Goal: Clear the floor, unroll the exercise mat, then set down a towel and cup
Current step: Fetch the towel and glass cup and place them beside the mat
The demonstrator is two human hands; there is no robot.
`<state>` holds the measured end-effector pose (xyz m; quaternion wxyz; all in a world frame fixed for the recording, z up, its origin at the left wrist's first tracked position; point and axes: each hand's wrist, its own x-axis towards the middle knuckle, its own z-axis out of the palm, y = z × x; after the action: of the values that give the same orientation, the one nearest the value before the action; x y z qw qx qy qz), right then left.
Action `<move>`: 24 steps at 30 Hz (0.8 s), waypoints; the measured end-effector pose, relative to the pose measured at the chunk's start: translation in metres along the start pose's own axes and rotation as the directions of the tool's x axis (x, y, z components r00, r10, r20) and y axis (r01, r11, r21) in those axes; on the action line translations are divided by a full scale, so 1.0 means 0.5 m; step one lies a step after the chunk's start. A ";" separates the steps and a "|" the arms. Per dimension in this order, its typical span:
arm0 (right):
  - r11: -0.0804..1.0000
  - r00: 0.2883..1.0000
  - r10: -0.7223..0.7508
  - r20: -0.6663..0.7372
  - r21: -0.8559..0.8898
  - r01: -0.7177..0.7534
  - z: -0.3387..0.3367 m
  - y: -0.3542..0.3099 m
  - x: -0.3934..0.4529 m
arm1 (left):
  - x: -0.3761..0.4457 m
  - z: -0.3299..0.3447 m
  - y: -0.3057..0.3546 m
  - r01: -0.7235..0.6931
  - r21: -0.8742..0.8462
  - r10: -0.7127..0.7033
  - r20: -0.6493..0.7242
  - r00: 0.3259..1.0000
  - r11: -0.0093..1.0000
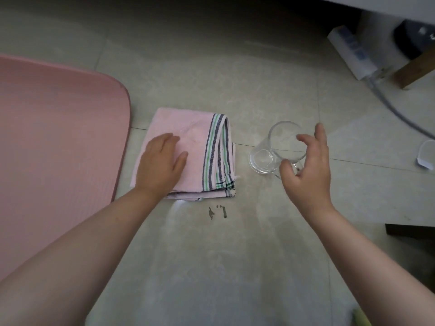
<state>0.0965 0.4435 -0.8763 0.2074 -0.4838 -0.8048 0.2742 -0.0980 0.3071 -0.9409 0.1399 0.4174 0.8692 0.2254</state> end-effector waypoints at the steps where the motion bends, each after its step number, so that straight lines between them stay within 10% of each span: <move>1: 0.998 0.998 -0.066 0.012 0.002 0.066 0.006 -0.023 -0.002 | -0.004 -0.014 -0.015 0.010 -0.008 -0.011 -0.060 0.998 1.000; 11: 0.789 0.727 -0.551 0.410 -0.028 0.614 0.161 -0.223 0.007 | -0.084 -0.146 -0.297 0.426 0.194 -0.407 -0.131 0.904 0.884; 18: 0.705 0.565 -0.566 0.600 -0.002 0.709 0.284 -0.348 0.014 | -0.144 -0.167 -0.422 0.678 0.288 -0.727 0.110 0.678 0.676; 24: 0.635 0.532 -0.506 0.679 -0.124 0.763 0.369 -0.476 0.033 | -0.115 -0.191 -0.444 0.676 0.288 -0.732 0.186 0.655 0.678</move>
<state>-0.1797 0.3229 -0.8631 -0.0697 -0.0697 -0.9857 0.1370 -0.2510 0.1131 -0.9687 0.2994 0.0855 0.9503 0.0051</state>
